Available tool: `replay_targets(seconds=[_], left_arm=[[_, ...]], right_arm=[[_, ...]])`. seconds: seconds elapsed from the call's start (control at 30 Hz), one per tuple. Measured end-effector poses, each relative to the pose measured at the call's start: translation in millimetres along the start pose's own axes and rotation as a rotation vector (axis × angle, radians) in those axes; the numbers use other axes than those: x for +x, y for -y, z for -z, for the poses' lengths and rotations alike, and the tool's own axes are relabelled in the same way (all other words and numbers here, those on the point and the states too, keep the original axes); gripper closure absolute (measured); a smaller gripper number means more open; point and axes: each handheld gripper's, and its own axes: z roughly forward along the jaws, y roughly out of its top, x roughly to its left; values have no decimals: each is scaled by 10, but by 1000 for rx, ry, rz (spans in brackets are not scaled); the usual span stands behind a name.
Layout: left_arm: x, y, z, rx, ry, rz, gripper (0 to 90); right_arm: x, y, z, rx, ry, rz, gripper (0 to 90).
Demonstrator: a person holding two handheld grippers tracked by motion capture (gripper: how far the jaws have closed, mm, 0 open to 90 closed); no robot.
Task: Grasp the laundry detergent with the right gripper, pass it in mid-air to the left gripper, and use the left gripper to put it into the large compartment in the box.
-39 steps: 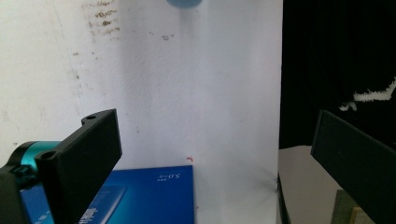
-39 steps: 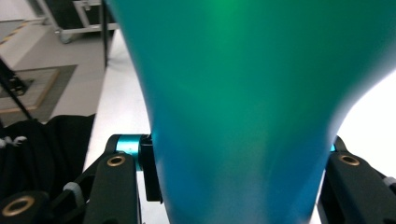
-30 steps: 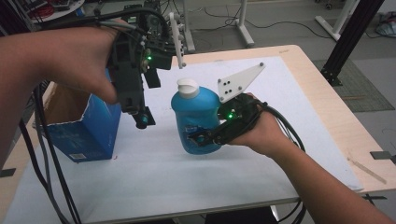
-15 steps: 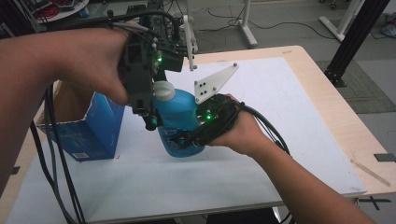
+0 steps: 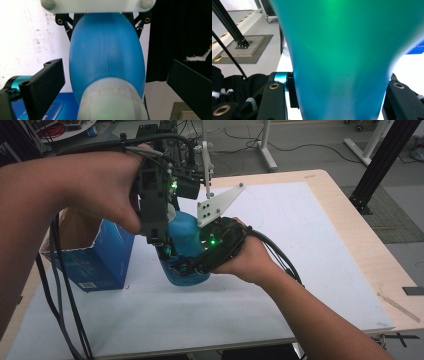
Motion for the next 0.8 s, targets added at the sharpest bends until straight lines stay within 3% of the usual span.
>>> replay_targets(seconds=[0.8], left_arm=[[6,-21,-56,12,-25,7,48]], right_arm=[[-5,-25,-4,-23,0,-5,452]])
